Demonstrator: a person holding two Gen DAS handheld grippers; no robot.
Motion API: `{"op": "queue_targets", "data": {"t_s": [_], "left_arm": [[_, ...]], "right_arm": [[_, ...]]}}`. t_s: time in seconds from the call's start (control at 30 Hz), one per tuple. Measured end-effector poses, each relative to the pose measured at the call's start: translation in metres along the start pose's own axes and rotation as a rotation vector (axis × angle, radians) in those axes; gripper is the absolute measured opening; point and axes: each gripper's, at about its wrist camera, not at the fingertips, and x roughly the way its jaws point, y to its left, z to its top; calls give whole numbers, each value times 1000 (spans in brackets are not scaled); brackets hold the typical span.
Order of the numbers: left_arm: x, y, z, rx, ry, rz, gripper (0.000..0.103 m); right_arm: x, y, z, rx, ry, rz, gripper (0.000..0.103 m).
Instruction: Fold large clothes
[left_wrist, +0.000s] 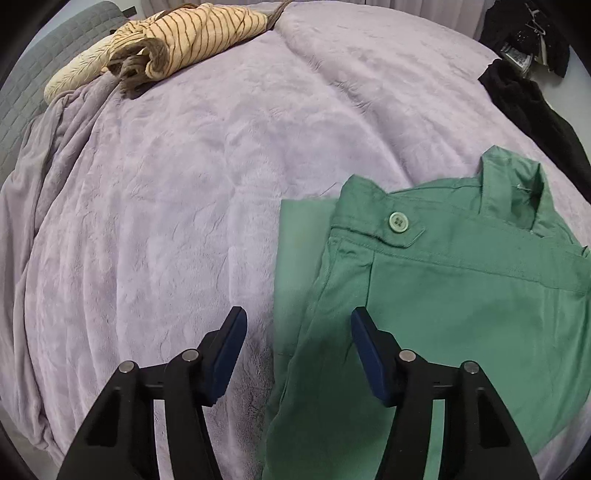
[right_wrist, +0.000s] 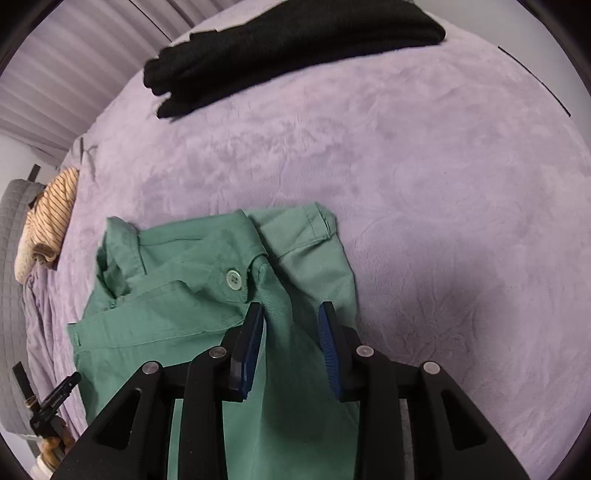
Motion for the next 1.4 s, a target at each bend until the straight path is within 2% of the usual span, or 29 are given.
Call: {"op": "queue_targets", "data": {"t_s": [0.13, 0.2, 0.27, 0.37, 0.43, 0.53, 0.63, 0.73, 0.77, 0.83, 0.9, 0.97, 1.0, 1.07, 1.1, 1.13, 1.17, 1.23, 1.27, 1.33, 1.4], "left_arm": [[8, -12, 22, -10, -6, -1, 62], [16, -18, 29, -23, -1, -34, 62], [16, -30, 30, 6, -35, -22, 62], [32, -38, 28, 48, -31, 80, 62], [50, -27, 25, 3, 4, 89, 62], [64, -9, 21, -81, 15, 78, 62], [66, -5, 20, -85, 18, 66, 62], [58, -10, 24, -48, 4, 106, 62], [55, -11, 24, -42, 0, 112, 62], [53, -12, 25, -32, 3, 116, 62], [56, -12, 24, -28, 9, 118, 62], [57, -12, 23, -32, 8, 121, 62], [57, -12, 23, -34, 7, 124, 62], [57, -13, 22, -28, 5, 129, 62], [57, -14, 22, -23, 4, 131, 62], [57, -15, 21, -18, 3, 132, 62], [57, -14, 21, -14, 1, 131, 62], [58, -16, 19, -10, -1, 128, 62], [59, -16, 18, -11, -2, 127, 62], [58, -16, 18, -12, -4, 126, 62], [58, -15, 19, -11, -2, 126, 62]], "right_arm": [[-8, -1, -1, -5, -4, 53, 34], [-6, 5, -3, -9, -2, 73, 32], [-4, 19, -6, -6, -8, 130, 6], [7, 38, -5, -8, -5, 175, 6], [19, 41, -3, 2, -5, 168, 6], [52, 28, 3, 83, 32, 172, 6], [83, 11, 5, 171, 75, 190, 0], [73, 14, 8, 178, 40, 191, 1], [65, 17, 9, 169, 25, 193, 7], [47, 23, 13, 130, -16, 187, 8], [32, 30, 21, 60, -62, 144, 15], [34, 37, 29, 11, -53, 91, 48], [37, 37, 33, -9, -43, 75, 53], [53, 44, 37, -62, 6, 26, 55], [61, 47, 36, -97, 33, -10, 53], [68, 55, 34, -151, 56, -48, 22], [69, 64, 31, -209, 49, -70, 9], [62, 71, 27, -260, -27, -101, 9], [63, 65, 30, -231, -41, -116, 9], [69, 37, 40, -65, -25, -47, 10], [65, 18, 45, 48, -50, 9, 10]]}}
